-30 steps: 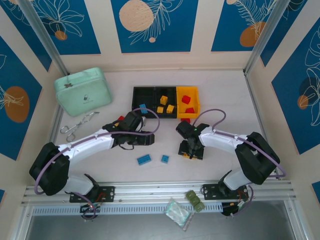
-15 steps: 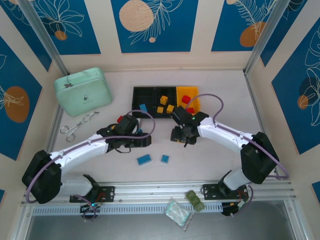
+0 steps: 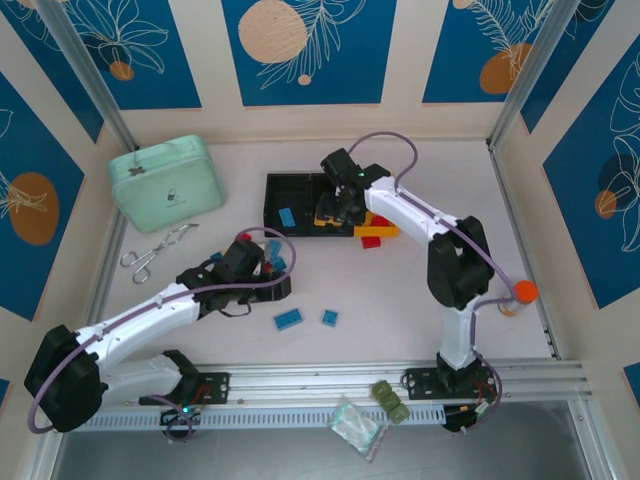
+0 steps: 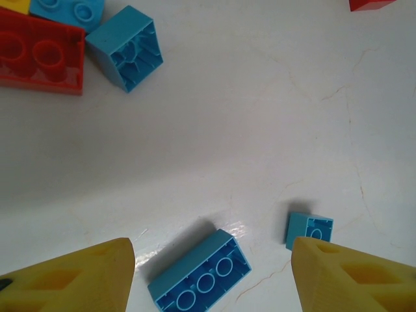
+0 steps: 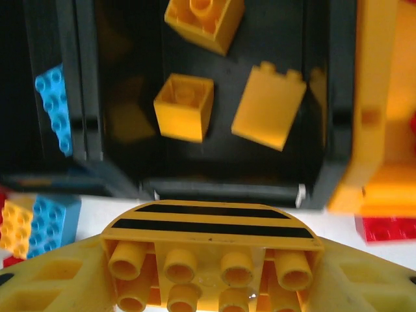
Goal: Sort the legos into containers by color
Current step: Place the lego in the container.
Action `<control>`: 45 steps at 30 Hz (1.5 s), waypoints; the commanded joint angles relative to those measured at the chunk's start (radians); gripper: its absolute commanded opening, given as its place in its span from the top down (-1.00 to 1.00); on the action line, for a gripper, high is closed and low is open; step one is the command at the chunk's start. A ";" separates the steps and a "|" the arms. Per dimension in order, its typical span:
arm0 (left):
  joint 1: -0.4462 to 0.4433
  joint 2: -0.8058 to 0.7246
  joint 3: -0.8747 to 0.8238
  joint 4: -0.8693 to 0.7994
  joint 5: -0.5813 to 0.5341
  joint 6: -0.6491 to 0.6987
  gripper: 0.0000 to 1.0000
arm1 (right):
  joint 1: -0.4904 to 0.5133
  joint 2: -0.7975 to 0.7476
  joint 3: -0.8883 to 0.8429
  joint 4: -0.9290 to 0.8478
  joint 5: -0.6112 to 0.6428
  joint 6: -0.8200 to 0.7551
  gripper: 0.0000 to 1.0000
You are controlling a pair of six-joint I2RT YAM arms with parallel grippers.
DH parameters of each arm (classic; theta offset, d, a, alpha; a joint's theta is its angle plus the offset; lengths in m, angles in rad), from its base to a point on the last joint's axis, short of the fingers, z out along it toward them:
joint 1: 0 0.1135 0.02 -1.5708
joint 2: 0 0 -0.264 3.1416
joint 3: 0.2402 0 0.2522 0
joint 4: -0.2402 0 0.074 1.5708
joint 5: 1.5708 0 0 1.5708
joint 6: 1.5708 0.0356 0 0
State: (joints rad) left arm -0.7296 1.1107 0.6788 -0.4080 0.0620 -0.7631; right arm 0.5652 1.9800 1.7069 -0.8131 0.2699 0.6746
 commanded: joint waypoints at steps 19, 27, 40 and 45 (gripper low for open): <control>-0.001 -0.031 -0.028 -0.056 -0.040 -0.018 -0.29 | -0.038 0.287 0.373 -0.150 -0.031 -0.033 -0.36; -0.002 -0.038 -0.029 -0.052 -0.037 -0.018 -0.29 | -0.033 0.278 0.387 -0.159 -0.016 -0.041 -0.45; 0.009 -0.052 -0.012 -0.151 -0.095 -0.037 -0.30 | 0.018 -0.067 0.030 0.015 -0.027 -0.055 -0.38; -0.007 -0.002 0.016 -0.149 -0.018 -0.027 -0.35 | 0.039 -0.264 -0.223 0.089 -0.079 -0.053 -0.39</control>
State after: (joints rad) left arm -0.7280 1.0882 0.6643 -0.5259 0.0017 -0.7883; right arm 0.5953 1.8046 1.5848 -0.7773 0.2413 0.6308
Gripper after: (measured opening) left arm 0.671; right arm 0.693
